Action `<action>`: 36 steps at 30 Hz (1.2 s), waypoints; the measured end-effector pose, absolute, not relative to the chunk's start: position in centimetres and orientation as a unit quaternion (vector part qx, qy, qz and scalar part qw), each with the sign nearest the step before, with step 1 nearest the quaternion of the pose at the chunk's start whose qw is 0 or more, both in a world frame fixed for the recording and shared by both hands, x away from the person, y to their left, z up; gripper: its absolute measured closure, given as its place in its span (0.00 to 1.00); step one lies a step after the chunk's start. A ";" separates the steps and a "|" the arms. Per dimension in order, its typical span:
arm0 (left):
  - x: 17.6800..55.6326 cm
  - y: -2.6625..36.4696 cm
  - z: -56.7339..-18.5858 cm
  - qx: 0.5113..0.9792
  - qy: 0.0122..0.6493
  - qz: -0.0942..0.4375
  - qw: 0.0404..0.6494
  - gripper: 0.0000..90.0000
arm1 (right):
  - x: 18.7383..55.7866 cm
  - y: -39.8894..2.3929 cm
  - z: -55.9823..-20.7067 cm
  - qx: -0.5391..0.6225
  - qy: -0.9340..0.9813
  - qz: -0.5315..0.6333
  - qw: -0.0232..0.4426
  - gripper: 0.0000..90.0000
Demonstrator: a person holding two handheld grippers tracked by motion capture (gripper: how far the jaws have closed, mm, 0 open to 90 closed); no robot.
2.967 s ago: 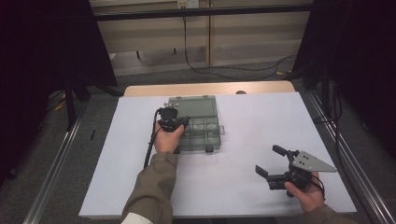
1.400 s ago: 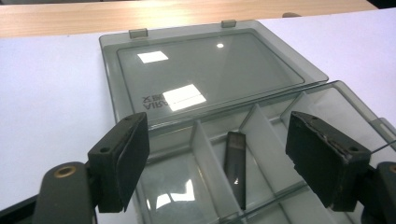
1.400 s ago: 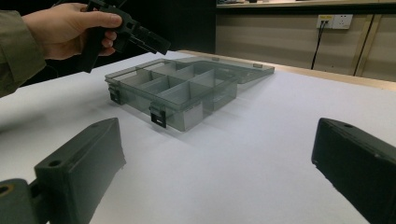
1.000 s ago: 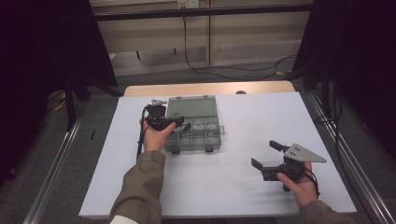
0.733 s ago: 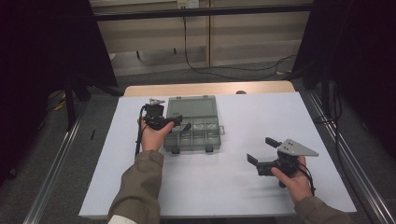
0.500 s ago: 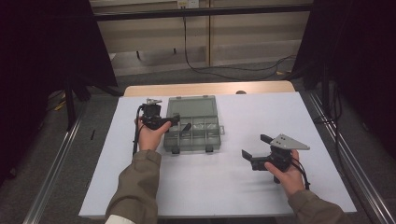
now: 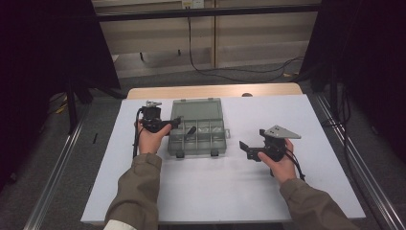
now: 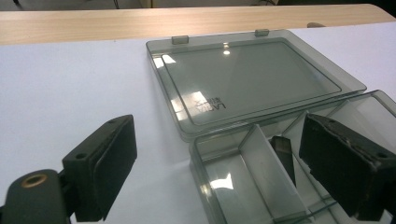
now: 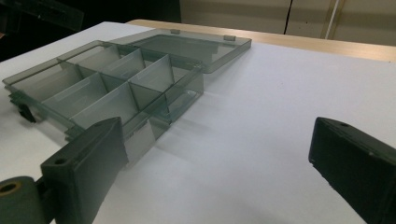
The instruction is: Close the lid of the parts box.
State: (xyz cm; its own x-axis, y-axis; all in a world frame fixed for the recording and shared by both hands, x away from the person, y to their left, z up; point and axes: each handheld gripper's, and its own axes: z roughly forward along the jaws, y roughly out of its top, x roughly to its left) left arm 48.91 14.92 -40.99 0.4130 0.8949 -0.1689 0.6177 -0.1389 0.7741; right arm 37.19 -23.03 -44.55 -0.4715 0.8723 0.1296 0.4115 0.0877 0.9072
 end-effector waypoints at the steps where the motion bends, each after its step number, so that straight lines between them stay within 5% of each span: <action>1: 48.9 15.0 -41.0 0.734 0.516 0.170 0.408 0.13 | 37.5 -22.9 -44.6 0.458 0.704 0.490 0.236 0.04; 27: 50.1 16.3 -41.4 0.728 0.533 0.169 0.398 0.16 | 44.3 -21.3 -44.3 0.512 0.691 0.441 0.258 0.04; 36: 50.7 16.7 -41.5 0.725 0.537 0.175 0.394 0.20 | 46.2 -21.0 -44.4 0.533 0.682 0.433 0.250 0.11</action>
